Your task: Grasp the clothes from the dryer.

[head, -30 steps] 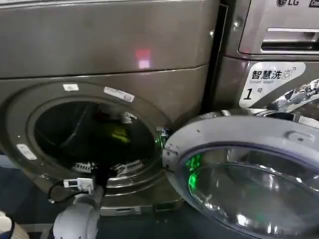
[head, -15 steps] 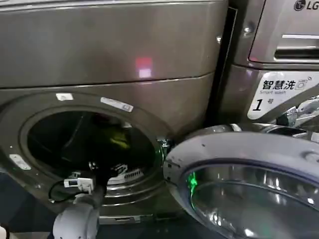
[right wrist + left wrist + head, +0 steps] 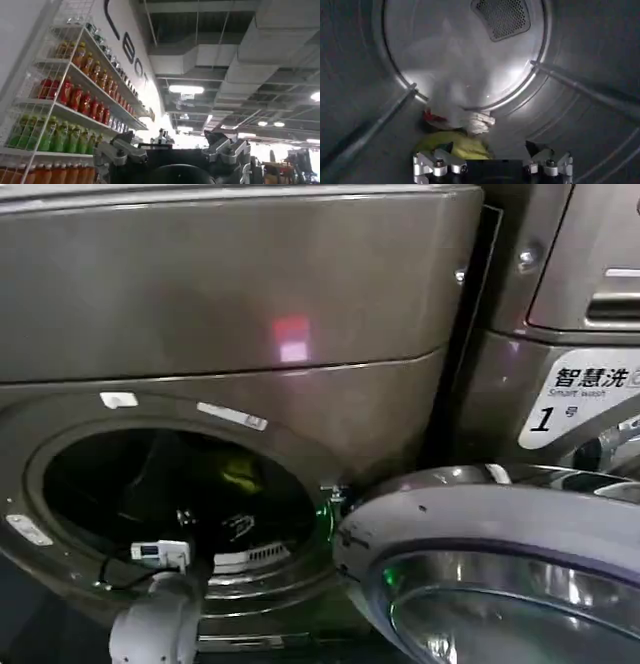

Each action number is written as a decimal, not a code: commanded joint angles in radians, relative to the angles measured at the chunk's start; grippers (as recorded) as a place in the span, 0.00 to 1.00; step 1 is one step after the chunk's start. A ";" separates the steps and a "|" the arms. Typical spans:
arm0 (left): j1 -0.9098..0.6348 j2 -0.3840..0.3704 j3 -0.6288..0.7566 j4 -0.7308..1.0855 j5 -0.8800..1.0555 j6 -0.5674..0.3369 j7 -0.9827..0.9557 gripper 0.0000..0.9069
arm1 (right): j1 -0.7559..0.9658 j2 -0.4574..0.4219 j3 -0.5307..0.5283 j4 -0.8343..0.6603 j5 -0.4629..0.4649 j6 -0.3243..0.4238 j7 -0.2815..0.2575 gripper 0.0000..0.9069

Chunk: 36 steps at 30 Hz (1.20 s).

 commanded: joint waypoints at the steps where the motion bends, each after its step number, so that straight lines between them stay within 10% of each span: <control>1: -0.289 0.014 -0.014 0.310 -0.014 0.049 -0.003 1.00 | 0.001 -0.001 0.003 0.000 0.001 0.002 0.000 1.00; 23: -0.669 0.024 -0.035 0.881 0.324 -0.072 0.220 1.00 | 0.002 0.001 -0.005 -0.012 0.000 0.007 0.000 1.00; 36: -0.750 0.028 -0.062 0.910 1.228 -0.597 0.800 1.00 | 0.004 0.008 -0.029 -0.013 -0.021 0.018 0.000 1.00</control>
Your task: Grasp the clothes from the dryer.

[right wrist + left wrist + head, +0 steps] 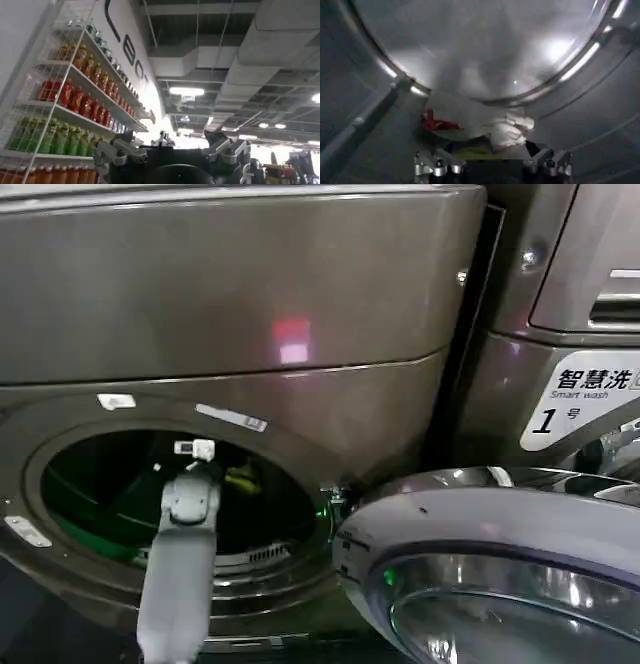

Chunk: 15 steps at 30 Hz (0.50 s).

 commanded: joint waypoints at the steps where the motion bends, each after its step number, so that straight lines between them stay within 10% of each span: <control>1: -0.099 0.002 -0.013 0.092 0.766 -0.455 0.477 1.00 | 0.002 0.005 -0.013 0.000 -0.016 0.005 0.000 1.00; 15: -0.211 0.048 0.011 0.208 0.874 -0.858 0.806 1.00 | 0.007 0.008 -0.029 -0.008 -0.018 0.010 -0.001 1.00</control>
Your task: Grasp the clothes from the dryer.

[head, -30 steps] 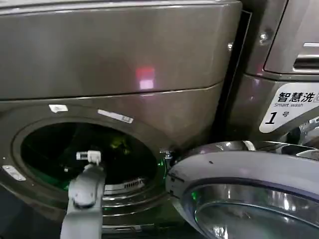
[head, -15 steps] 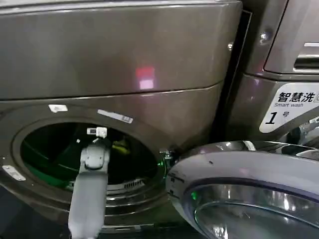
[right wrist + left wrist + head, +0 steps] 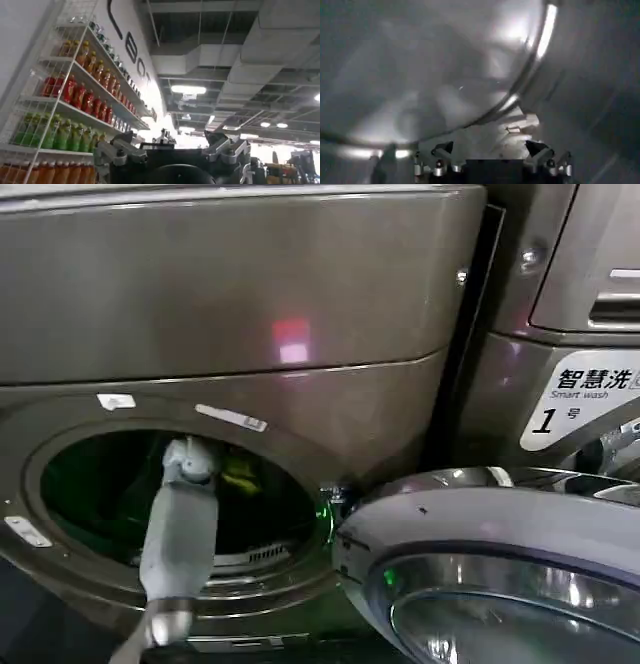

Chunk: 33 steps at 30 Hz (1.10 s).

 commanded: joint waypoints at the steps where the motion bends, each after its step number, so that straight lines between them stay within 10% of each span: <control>1: -0.093 0.029 0.027 0.118 0.146 -0.318 0.344 1.00 | 0.000 -0.002 -0.005 -0.007 -0.003 0.003 0.000 1.00; 33: -0.183 0.052 0.048 0.434 0.047 -0.124 0.216 1.00 | 0.011 0.001 -0.029 -0.015 -0.006 0.013 0.001 1.00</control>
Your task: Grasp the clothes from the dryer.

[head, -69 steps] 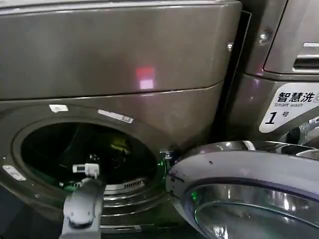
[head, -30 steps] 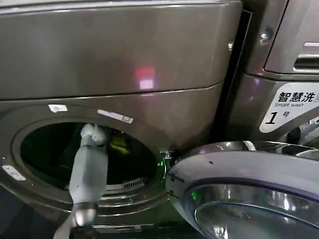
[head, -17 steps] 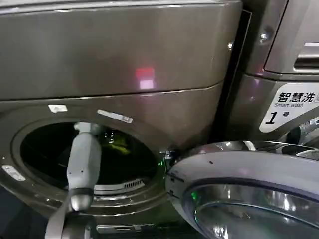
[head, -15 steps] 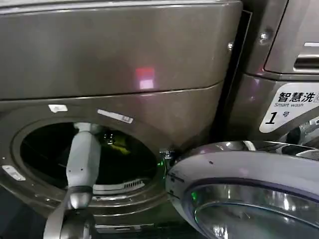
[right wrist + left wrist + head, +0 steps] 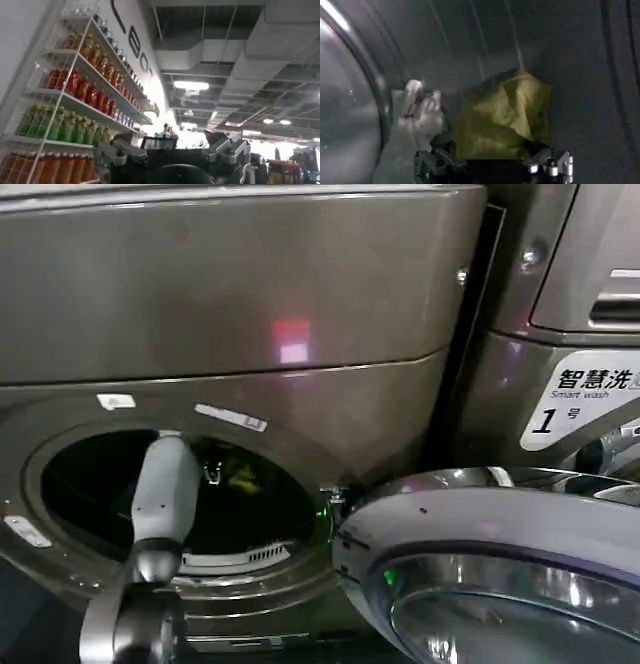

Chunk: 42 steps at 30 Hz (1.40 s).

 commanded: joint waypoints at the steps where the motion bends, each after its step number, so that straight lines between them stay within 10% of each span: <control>1: -0.017 0.004 0.007 0.107 -0.018 0.093 -0.069 1.00 | 0.000 0.000 0.000 0.000 0.001 0.001 0.000 1.00; 6: -0.015 0.005 0.006 0.131 -0.050 0.114 -0.084 1.00 | -0.001 -0.001 -0.001 0.000 0.002 0.002 0.000 1.00; 7: -0.013 0.005 0.006 0.133 -0.050 0.112 -0.086 0.83 | -0.002 -0.001 -0.002 0.000 0.002 0.002 0.000 1.00; 8: -0.012 0.005 0.006 0.136 -0.052 0.111 -0.089 0.14 | -0.002 -0.001 -0.002 0.000 0.002 0.002 0.000 1.00; 11: -0.013 0.007 0.005 0.152 -0.058 0.111 -0.105 0.03 | -0.001 -0.001 -0.003 -0.002 0.003 0.003 0.000 1.00; 33: -0.002 0.008 0.015 0.079 -0.293 0.117 -0.284 0.00 | -0.004 0.000 -0.001 -0.016 0.001 0.002 0.000 1.00; 42: 0.039 -0.029 0.010 -0.102 -0.573 0.273 -0.565 0.00 | 0.000 0.008 -0.015 -0.004 -0.029 0.016 0.000 1.00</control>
